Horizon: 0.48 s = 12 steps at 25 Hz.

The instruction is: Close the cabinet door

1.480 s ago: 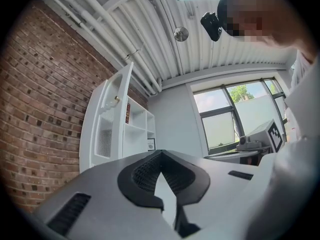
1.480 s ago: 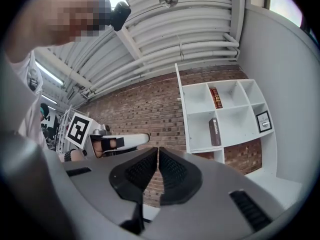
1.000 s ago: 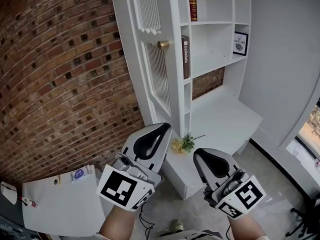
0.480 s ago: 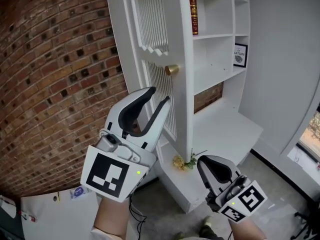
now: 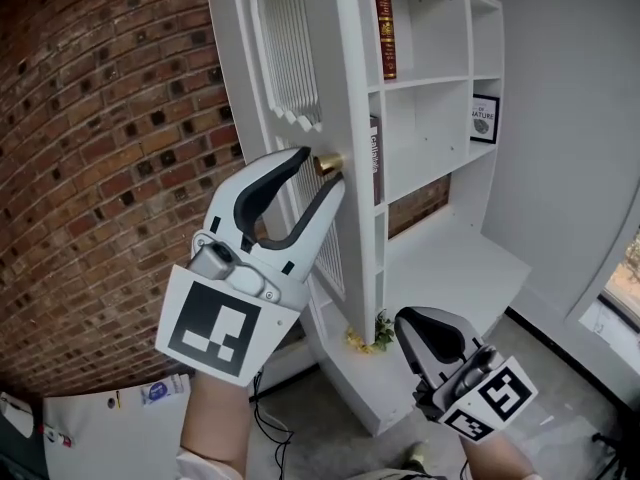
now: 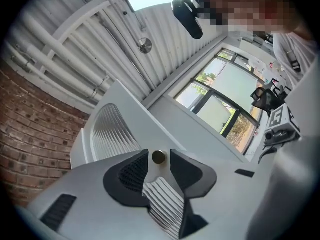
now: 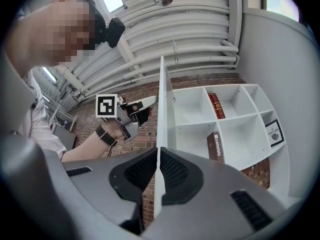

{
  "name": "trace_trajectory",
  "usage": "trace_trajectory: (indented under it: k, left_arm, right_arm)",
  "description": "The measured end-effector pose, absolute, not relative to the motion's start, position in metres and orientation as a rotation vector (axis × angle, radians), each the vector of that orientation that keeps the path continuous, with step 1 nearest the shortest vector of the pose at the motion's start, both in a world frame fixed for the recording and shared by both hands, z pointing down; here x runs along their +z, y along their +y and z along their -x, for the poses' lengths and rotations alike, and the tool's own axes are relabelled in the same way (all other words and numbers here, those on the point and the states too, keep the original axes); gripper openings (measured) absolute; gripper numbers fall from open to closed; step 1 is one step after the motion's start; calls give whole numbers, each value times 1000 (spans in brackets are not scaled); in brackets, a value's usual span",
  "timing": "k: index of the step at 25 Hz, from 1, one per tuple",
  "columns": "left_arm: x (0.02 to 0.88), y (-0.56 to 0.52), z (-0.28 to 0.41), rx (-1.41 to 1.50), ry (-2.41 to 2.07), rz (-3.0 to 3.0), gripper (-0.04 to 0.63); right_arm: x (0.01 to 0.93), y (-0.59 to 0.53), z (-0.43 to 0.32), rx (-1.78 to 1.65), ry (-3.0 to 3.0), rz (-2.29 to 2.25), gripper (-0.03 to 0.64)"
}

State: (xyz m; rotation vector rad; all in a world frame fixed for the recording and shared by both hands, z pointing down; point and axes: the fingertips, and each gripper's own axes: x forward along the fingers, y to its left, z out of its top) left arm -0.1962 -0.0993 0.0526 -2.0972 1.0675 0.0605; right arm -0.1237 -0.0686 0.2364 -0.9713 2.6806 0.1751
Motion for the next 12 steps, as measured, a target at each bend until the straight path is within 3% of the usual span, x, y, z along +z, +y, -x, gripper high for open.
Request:
trace_trajectory:
  k: [12]
  left_arm:
    - [50, -109, 188, 110, 1054, 2132, 92]
  right_arm:
    - [245, -78, 111, 144, 2667, 1043, 20]
